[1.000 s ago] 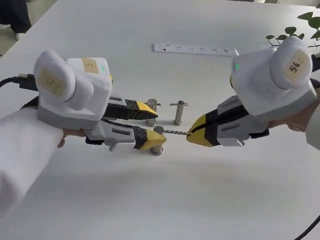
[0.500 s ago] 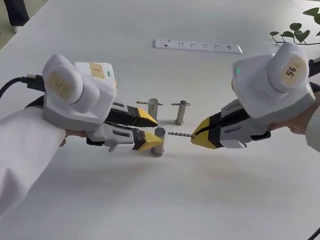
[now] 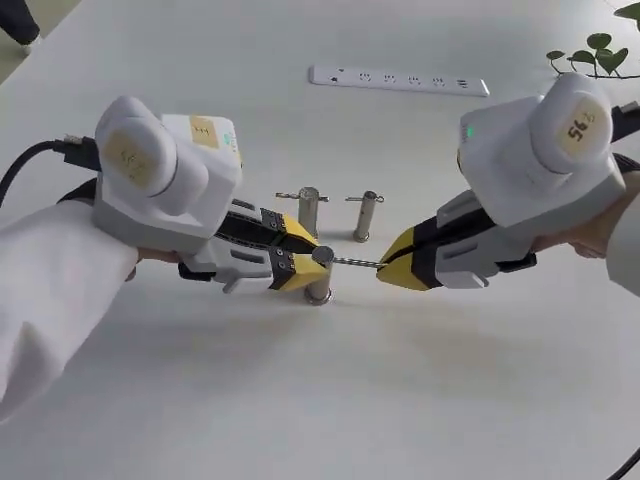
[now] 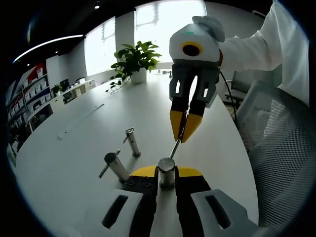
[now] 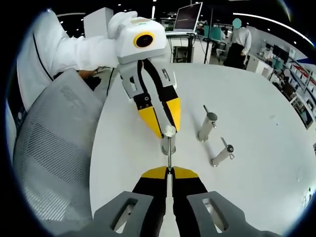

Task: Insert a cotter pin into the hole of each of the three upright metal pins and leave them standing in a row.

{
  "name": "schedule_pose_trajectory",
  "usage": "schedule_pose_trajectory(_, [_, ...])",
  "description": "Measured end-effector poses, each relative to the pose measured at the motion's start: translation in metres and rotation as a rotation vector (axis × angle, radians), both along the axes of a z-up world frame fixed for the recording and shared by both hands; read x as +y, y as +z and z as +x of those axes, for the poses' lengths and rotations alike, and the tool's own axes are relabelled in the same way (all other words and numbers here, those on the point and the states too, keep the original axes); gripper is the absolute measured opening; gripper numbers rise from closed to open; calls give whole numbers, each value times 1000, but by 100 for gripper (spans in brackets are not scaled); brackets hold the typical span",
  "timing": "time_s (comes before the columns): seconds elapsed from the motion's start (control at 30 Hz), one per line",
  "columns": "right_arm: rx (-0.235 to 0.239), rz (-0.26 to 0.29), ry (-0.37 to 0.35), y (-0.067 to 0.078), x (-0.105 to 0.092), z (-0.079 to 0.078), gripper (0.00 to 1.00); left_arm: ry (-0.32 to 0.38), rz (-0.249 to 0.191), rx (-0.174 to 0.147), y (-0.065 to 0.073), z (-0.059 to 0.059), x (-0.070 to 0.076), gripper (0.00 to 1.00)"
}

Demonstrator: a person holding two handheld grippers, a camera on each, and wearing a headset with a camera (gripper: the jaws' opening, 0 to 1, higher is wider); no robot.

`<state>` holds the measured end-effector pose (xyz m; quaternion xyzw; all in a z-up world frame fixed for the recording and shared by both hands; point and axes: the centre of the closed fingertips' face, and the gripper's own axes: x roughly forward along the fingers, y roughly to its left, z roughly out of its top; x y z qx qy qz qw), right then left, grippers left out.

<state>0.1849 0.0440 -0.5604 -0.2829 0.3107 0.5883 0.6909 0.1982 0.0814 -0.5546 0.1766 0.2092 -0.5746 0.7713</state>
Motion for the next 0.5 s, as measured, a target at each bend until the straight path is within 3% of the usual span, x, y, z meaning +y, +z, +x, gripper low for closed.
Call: schedule_pose_trajectory(0.5, [-3, -7, 33, -6, 19, 2, 0, -3, 22, -4, -4, 0, -2, 11])
